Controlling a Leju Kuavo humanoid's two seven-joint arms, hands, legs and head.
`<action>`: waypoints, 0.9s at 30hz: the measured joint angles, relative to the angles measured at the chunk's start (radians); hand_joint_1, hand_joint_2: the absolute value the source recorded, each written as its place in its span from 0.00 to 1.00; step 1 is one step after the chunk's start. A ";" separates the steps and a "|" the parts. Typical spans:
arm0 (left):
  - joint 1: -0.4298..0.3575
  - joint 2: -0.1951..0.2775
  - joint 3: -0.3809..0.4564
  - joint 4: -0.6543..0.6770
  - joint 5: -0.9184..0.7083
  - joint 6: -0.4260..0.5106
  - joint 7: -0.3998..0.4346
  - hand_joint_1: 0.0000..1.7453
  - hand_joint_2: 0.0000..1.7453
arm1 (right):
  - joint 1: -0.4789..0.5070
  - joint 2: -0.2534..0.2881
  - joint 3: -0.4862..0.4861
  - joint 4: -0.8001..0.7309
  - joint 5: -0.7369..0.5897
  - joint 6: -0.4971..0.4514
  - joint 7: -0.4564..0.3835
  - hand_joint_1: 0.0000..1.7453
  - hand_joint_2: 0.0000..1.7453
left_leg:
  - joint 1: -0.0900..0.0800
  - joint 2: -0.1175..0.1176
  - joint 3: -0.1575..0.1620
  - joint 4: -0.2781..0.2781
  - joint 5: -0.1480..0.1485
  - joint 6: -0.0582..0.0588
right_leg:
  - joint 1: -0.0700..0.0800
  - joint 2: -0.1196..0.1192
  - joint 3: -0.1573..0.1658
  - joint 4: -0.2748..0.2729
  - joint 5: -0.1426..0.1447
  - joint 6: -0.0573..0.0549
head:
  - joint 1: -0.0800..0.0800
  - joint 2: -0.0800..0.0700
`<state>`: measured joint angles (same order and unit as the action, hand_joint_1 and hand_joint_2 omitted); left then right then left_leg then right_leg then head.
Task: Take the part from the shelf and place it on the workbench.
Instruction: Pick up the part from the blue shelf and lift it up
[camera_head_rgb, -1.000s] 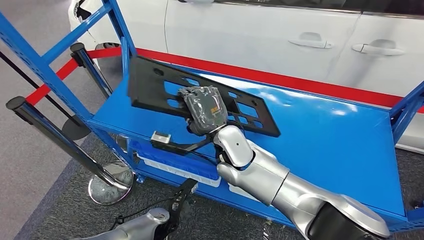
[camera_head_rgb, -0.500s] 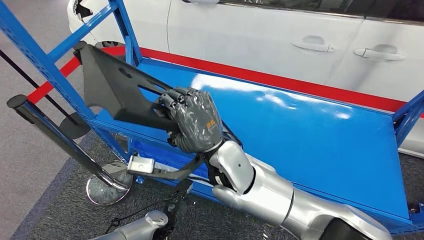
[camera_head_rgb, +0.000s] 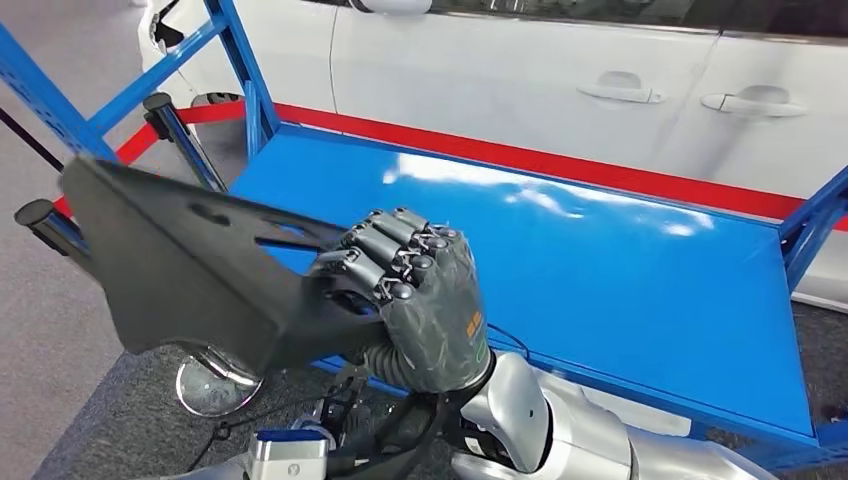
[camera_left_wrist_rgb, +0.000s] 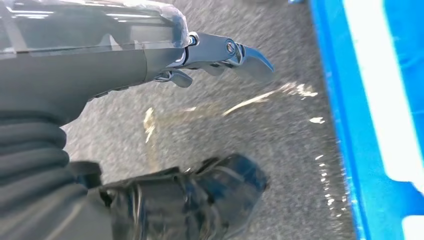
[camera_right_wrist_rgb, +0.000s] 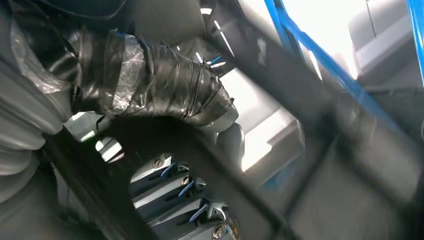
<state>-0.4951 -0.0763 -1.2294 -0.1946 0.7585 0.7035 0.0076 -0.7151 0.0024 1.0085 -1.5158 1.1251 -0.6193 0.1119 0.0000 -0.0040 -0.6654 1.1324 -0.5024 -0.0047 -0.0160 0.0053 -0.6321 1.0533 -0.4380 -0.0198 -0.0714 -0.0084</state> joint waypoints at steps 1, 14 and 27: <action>-0.003 0.000 -0.002 0.004 -0.006 0.000 -0.011 0.00 1.00 | 0.004 -0.001 0.000 -0.011 0.001 -0.001 0.000 0.81 1.00 | 0.001 0.000 -0.028 0.065 -0.033 -0.004 | 0.000 0.000 -0.001 0.000 0.000 -0.002 | -0.001 0.000; 0.237 0.023 -0.004 0.019 -0.129 -0.027 -0.273 0.00 1.00 | 0.178 -0.115 -0.090 -0.234 -0.148 -0.058 -0.011 0.81 1.00 | -0.001 0.003 0.086 -0.134 0.062 0.036 | 0.009 0.006 -0.005 0.016 -0.028 0.026 | 0.000 0.000; 0.320 0.056 0.022 0.018 -0.090 -0.143 -0.186 0.00 1.00 | 0.359 -0.132 -0.158 -0.374 -0.510 -0.063 -0.197 0.81 1.00 | 0.001 -0.004 0.004 -0.077 0.098 0.011 | -0.011 0.010 0.068 0.029 -0.081 0.028 | 0.005 0.000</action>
<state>-0.1747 -0.0202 -1.2078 -0.1770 0.6689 0.5609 -0.1787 -0.3561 -0.1297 0.8502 -1.8894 0.6155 -0.6820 -0.0856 0.0012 -0.0081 -0.6617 1.0555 -0.4044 0.0067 -0.0268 0.0154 -0.5637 1.0827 -0.5187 0.0083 -0.0665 -0.0083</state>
